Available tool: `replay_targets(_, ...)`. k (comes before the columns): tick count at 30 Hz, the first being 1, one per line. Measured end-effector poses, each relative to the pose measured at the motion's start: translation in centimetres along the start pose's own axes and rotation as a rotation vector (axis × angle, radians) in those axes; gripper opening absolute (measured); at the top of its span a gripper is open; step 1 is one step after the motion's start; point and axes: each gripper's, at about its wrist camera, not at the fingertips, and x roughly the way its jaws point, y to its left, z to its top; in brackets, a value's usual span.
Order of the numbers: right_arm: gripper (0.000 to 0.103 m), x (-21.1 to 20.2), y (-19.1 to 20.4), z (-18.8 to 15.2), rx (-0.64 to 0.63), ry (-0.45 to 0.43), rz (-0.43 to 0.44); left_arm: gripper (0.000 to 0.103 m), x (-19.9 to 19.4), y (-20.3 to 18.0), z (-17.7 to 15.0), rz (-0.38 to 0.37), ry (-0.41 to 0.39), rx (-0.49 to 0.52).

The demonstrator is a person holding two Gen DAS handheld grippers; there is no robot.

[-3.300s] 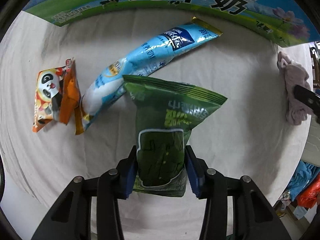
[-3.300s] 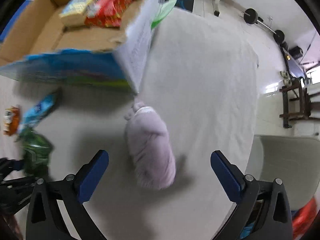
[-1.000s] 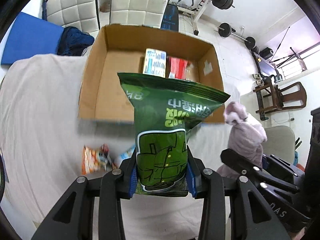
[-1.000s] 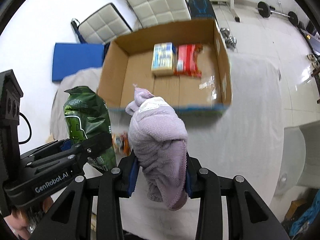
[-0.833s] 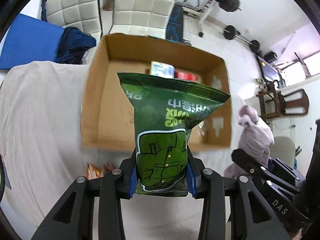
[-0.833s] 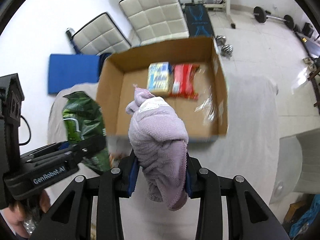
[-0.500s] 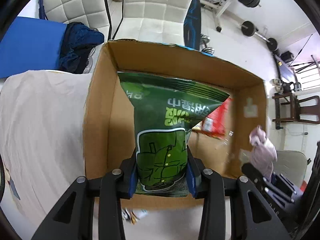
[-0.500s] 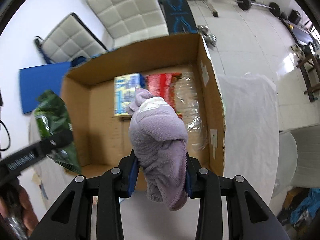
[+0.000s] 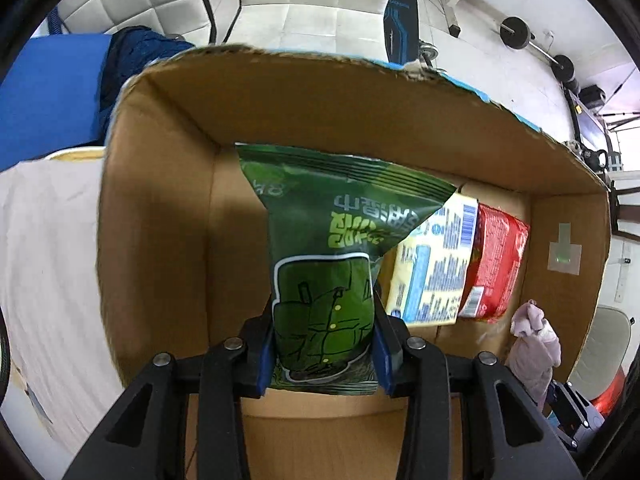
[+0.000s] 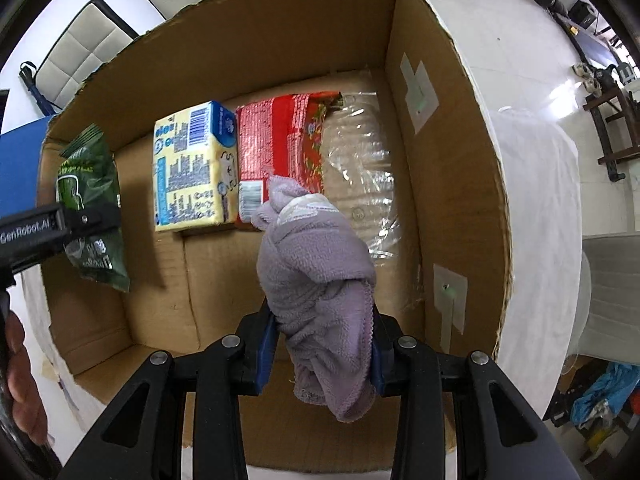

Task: Organize soft objects
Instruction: 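Carry the green bag and pink cloth into the box and release both, then grasp the orange panda bag with the left tool while the right tool grasps the blue tube pouch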

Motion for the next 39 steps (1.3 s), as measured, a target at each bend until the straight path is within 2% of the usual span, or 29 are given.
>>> replay_targets(5, 0.042, 0.3, 0.5, 0.8, -0.017, 0.013, -0.006, 0.038, -0.3, -0.4, 0.6, 0.023, -0.021, 0.003)
replay_targets(8, 0.05, 0.5, 0.5, 1.0, -0.01, 0.033, 0.006, 0.038, -1.0, -0.3, 0.8, 0.038, -0.039, -0.01)
replay_targets(10, 0.078, 0.2, 0.5, 1.0, -0.009, 0.018, 0.021, 0.04, -1.6, -0.2, 0.8, 0.047, -0.058, -0.015)
replay_targets(12, 0.09, -0.1, 0.6, 0.9, -0.019, -0.001, 0.007, 0.05, -2.2, -0.2, 0.5, 0.038, -0.069, -0.022)
replay_targets(13, 0.09, -0.2, 0.7, 0.8, -0.022, -0.003, 0.005, 0.053, -2.5, 0.0, 0.3, 0.033, -0.08, -0.03)
replay_targets(15, 0.09, -0.5, 0.8, 0.6, -0.019, -0.005, 0.011, 0.068, -3.4, 0.4, -0.3, 0.033, -0.11, -0.043)
replay_targets(18, 0.103, -1.2, 0.8, 0.3, -0.02, -0.025, 0.01, 0.088, -4.2, 0.6, -0.9, 0.042, -0.136, -0.048)
replay_targets(21, 0.103, -2.1, 0.8, -0.4, -0.027, -0.049, -0.002, 0.097, -5.3, 0.6, -2.5, 0.077, -0.184, -0.039)
replay_targets(23, 0.103, -2.7, 1.0, -1.1, -0.045, -0.07, -0.031, 0.097, -6.0, 0.6, -3.9, 0.087, -0.213, -0.022)
replay_targets(27, 0.103, -3.9, 0.9, -2.3, -0.066, -0.079, -0.032, 0.097, -7.5, 0.2, -7.0, 0.092, -0.26, 0.001)
replay_targets(39, 0.103, -10.5, -0.2, -9.0, -0.114, -0.26, -0.074, 0.097, -12.7, 0.2, -17.3, 0.131, -0.422, -0.013)
